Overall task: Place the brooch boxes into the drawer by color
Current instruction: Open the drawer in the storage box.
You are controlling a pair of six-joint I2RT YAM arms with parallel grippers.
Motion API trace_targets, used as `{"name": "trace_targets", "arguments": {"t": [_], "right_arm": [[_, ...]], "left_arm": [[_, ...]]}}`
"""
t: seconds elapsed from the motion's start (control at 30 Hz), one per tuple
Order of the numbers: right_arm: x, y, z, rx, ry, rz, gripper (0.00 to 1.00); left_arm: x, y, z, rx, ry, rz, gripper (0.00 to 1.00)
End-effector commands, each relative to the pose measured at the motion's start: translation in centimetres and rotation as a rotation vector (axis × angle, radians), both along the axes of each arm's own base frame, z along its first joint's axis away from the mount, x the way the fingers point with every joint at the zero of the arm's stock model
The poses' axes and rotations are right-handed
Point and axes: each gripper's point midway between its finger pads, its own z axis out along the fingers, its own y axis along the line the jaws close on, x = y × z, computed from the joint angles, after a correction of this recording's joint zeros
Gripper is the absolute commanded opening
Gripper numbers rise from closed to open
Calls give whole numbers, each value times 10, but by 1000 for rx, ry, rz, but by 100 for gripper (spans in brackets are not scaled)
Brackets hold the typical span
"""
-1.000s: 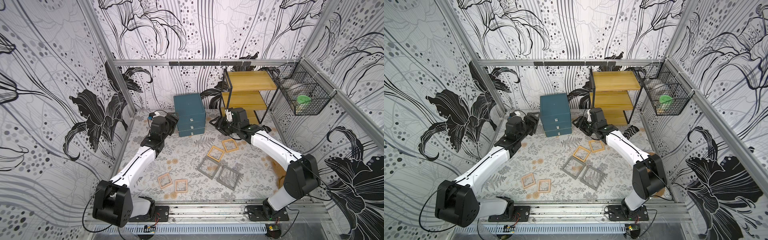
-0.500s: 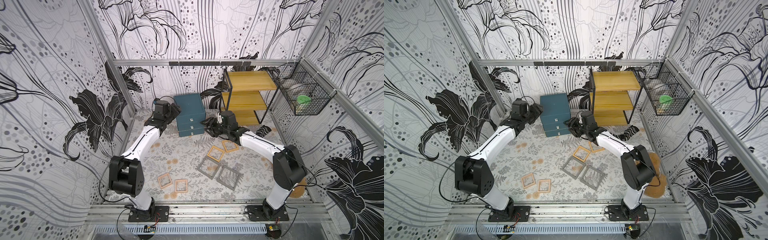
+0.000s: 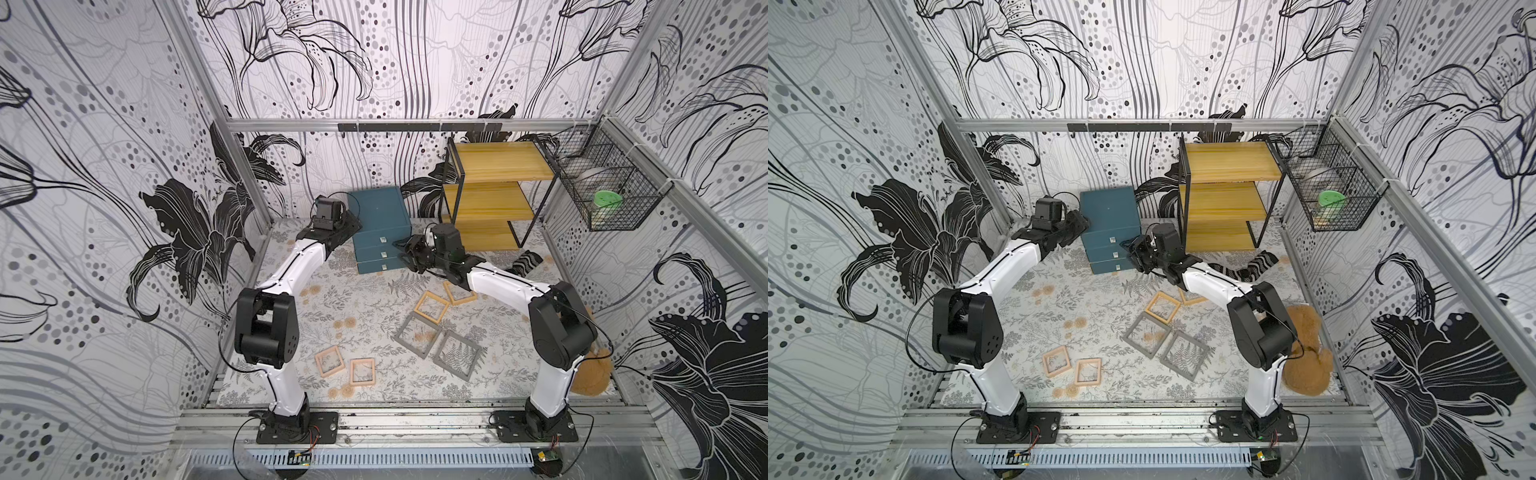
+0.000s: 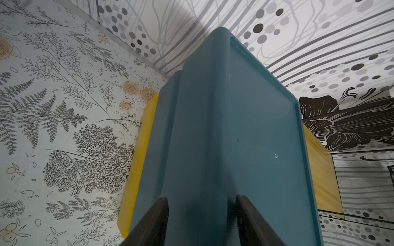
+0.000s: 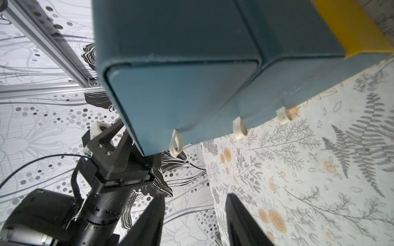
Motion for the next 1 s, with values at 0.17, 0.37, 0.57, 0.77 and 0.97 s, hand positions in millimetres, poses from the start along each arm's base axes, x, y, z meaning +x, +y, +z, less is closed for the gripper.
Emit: {"name": "trace_targets", "arguments": {"t": [0.17,0.37,0.57,0.77,0.97], "right_arm": [[18,19,15,65,-47,-20,48],[24,31,13,74,-45,-23,44],[34,36,15,92,-52,-37,37],[38,38,10,88,-36,-44,28],[42,41,7,96,-29,-49,21]], "left_arm": [[2,6,-6,29,9,-2,51],[3,4,-6,17,9,-8,48],[2,3,-8,11,12,-10,47],[2,2,-9,6,14,-17,46],[2,1,-7,2,11,-19,46]]}}
